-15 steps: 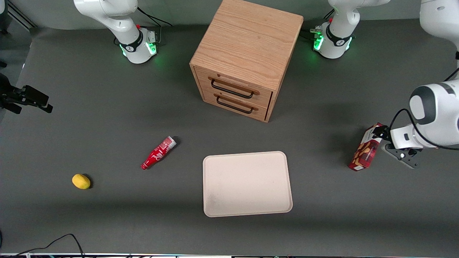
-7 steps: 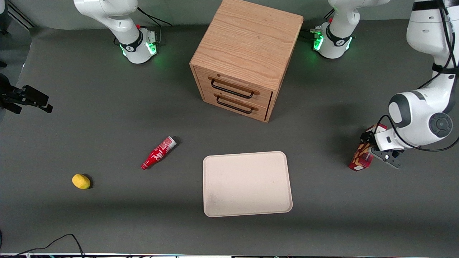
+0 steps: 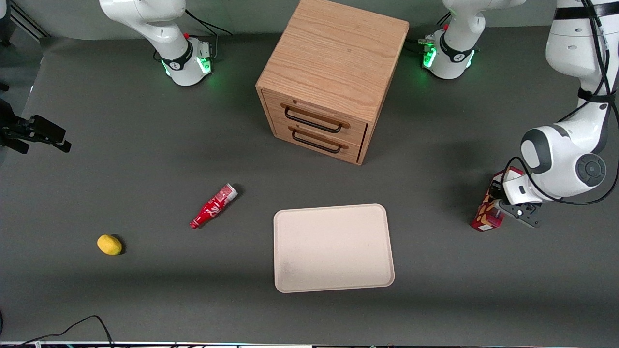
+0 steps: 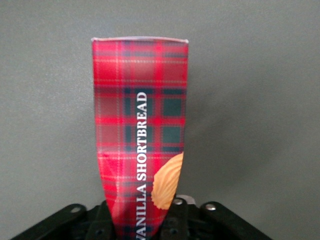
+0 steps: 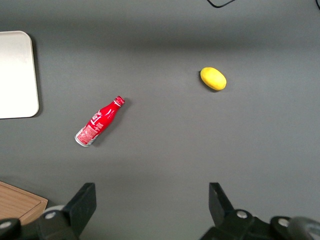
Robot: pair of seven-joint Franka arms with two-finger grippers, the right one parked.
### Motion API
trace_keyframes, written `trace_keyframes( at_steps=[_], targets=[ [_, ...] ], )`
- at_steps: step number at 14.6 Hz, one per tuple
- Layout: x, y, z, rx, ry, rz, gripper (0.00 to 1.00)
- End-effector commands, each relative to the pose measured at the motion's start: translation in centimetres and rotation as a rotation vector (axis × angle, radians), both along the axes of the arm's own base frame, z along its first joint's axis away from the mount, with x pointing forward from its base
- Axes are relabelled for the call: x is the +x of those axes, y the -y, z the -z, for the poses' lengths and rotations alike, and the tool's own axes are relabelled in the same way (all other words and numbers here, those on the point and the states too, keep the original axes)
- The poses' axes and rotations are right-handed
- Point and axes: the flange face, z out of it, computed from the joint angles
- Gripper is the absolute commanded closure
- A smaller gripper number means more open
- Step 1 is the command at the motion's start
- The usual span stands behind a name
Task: Place red cookie box on tray
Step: 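Close the left gripper on the red shortbread box and lift it, then carry the held box over to the white tray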
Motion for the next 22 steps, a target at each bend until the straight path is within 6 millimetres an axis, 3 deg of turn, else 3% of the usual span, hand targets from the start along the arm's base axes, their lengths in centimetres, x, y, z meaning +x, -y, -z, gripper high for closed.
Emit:
trace_keyframes(
  at_steps=[1,3,6,10,14,16,18,20,22],
  targets=[
    [0.3,-0.2,-0.7,-0.016,-0.002,0.006,1.0],
    [1.1,-0.3,-2.4,-0.024,-0.011,0.009,1.0],
    [3.1,-0.3,-7.9,-0.069,-0.057,0.004,1.0],
    [5.7,0.2,-17.9,-0.134,-0.095,-0.088,1.0],
    [5.7,1.8,-29.4,-0.107,-0.173,-0.251,1.0],
    [5.3,4.6,-33.7,-0.094,-0.192,-0.362,1.0],
    [4.9,9.2,-36.5,-0.079,-0.196,-0.454,1.0],
    [4.6,14.3,-37.9,-0.073,-0.188,-0.532,1.0],
    [4.3,19.0,-38.0,-0.08,-0.186,-0.554,1.0]
  ],
)
